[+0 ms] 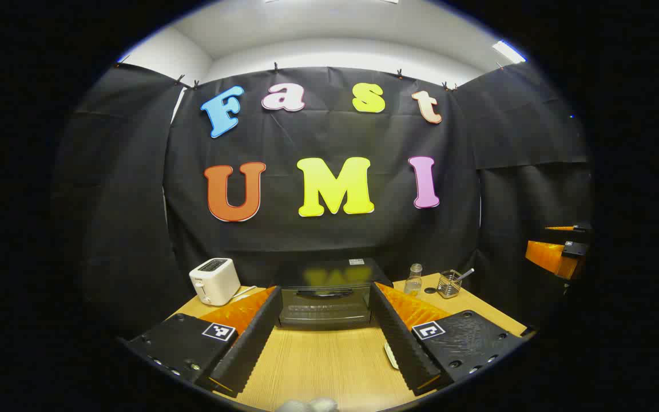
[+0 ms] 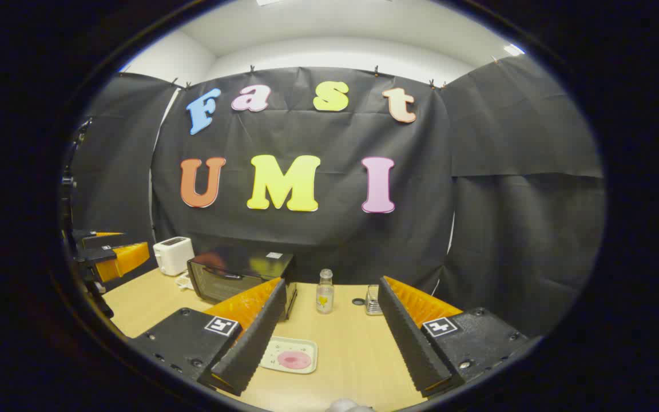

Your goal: Open the electric oven with the left hand, put the food in, and close the electric oven.

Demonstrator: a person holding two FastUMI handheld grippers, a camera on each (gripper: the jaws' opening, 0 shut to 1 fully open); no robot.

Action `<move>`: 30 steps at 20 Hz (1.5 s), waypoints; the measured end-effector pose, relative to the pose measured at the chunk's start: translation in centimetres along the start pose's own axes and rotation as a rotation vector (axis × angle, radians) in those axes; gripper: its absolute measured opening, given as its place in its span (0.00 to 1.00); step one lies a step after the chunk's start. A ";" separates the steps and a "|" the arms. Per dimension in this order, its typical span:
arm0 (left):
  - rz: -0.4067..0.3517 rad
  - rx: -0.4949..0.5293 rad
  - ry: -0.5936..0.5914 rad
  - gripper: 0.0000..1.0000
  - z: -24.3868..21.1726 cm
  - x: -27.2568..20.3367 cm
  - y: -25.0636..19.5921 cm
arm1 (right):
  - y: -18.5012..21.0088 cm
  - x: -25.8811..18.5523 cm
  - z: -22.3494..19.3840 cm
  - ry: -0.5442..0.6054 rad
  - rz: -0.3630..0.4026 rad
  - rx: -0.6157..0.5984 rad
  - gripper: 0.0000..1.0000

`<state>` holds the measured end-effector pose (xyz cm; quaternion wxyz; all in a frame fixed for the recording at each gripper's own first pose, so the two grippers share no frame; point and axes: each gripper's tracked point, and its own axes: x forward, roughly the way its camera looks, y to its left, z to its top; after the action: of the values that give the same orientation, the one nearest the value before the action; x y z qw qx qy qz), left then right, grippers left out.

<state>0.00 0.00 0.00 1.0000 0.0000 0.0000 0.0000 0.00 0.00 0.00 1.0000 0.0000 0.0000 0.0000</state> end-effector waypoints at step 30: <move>0.016 0.004 0.070 0.96 -5.4 16.0 -0.2 | -3.8 0.5 -0.8 0.086 -0.086 -0.014 1.00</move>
<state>16.05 -0.17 -5.39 0.9994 0.0020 0.0350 0.0078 0.53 -3.79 -0.79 0.9981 -0.0072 0.0430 -0.0430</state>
